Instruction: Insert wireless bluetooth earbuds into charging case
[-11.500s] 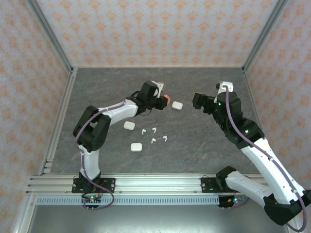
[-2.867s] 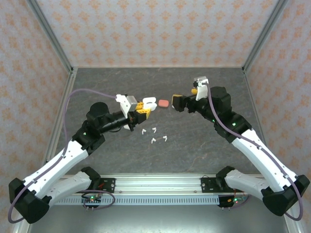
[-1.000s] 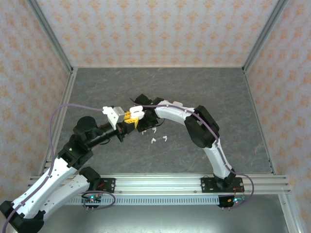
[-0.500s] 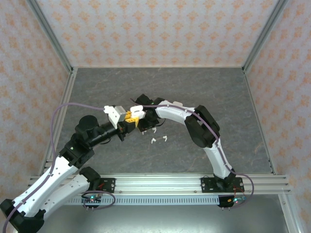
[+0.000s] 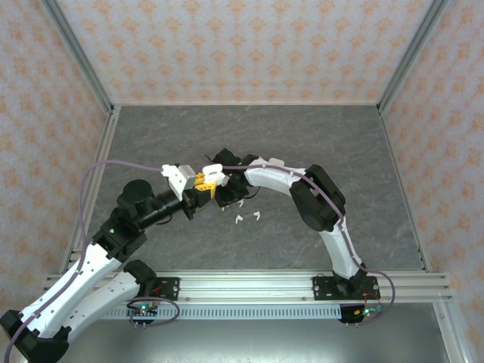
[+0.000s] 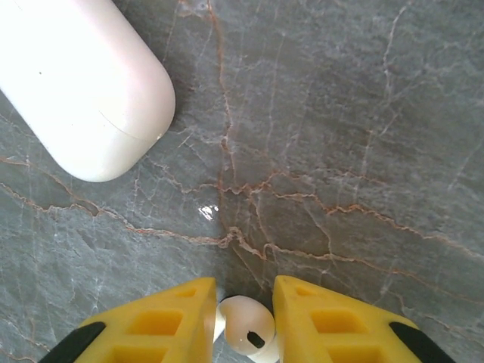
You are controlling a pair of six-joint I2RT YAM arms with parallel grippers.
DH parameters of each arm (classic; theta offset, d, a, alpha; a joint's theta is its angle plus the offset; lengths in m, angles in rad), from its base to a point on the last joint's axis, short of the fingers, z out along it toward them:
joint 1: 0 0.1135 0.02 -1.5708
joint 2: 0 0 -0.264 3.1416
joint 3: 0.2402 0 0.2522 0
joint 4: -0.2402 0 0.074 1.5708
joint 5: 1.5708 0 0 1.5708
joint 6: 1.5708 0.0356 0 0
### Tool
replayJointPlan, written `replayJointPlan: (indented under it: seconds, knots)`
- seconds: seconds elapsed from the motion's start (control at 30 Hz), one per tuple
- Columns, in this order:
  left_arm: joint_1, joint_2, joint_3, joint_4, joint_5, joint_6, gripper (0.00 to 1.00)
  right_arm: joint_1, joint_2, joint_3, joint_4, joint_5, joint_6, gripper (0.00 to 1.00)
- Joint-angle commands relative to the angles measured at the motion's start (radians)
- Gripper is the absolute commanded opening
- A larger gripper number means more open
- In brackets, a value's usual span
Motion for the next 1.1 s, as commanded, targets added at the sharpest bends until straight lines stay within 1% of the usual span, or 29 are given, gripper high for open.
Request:
replayJointPlan:
  seconds: [0.0,0.3,0.5,0.63,0.83,1.07]
  knots:
    - [-0.006,-0.002,0.004,0.005,-0.009,0.012,0.0,0.009,-0.019,-0.047,-0.093,-0.026,0.012,0.28]
    - [-0.006,-0.002,0.003,0.005,-0.007,0.012,0.0,0.009,-0.027,-0.057,-0.097,-0.026,0.011,0.27]
    - [-0.006,-0.003,0.004,0.004,-0.007,0.012,0.0,0.009,-0.039,-0.07,-0.089,-0.014,0.012,0.21]
    - [-0.006,-0.004,0.005,0.004,-0.007,0.011,0.0,0.009,-0.086,-0.092,-0.065,0.013,0.02,0.2]
    - [-0.006,0.004,-0.004,0.025,-0.007,-0.002,0.0,-0.019,-0.221,-0.151,-0.008,0.063,0.055,0.19]
    - [-0.006,0.04,-0.017,0.091,0.011,-0.027,0.0,-0.123,-0.505,-0.286,0.084,0.083,0.114,0.19]
